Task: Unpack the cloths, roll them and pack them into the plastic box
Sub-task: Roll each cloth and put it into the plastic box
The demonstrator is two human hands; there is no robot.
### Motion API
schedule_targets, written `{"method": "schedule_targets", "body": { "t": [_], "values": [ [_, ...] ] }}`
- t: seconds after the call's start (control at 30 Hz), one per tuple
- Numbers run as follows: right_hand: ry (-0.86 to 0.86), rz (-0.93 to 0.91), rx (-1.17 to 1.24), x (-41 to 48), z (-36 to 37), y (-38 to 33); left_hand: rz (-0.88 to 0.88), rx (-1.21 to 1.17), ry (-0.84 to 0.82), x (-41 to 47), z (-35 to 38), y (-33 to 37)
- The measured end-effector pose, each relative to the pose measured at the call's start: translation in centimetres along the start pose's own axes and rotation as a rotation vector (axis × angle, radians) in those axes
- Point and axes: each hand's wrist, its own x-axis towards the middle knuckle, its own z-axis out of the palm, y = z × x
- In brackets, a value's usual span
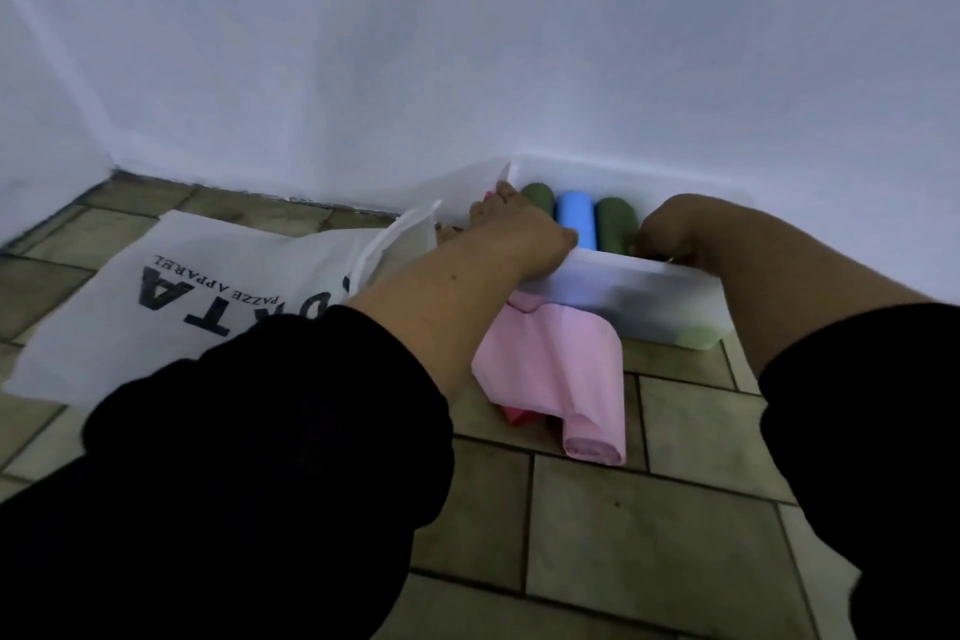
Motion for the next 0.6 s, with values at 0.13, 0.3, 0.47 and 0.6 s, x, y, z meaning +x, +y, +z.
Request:
{"method": "schedule_targets", "body": {
  "t": [0.13, 0.3, 0.47, 0.6],
  "values": [
    [-0.067, -0.041, -0.267, -0.3, 0.2, -0.5, -0.015, 0.008, -0.001, -0.1, 0.0, 0.1],
    [0.172, -0.088, -0.265, -0.4, 0.9, -0.4, -0.013, -0.003, -0.010, -0.5, -0.1, 0.1],
    [0.681, -0.275, 0.234, -3.0, 1.5, 0.3, 0.011, -0.011, -0.017, -1.0, -0.5, 0.2],
    [0.876, -0.443, 0.379, -8.7, 5.0, 1.5, 0.007, -0.035, 0.020, -1.4, -0.4, 0.1]
  ]
}}
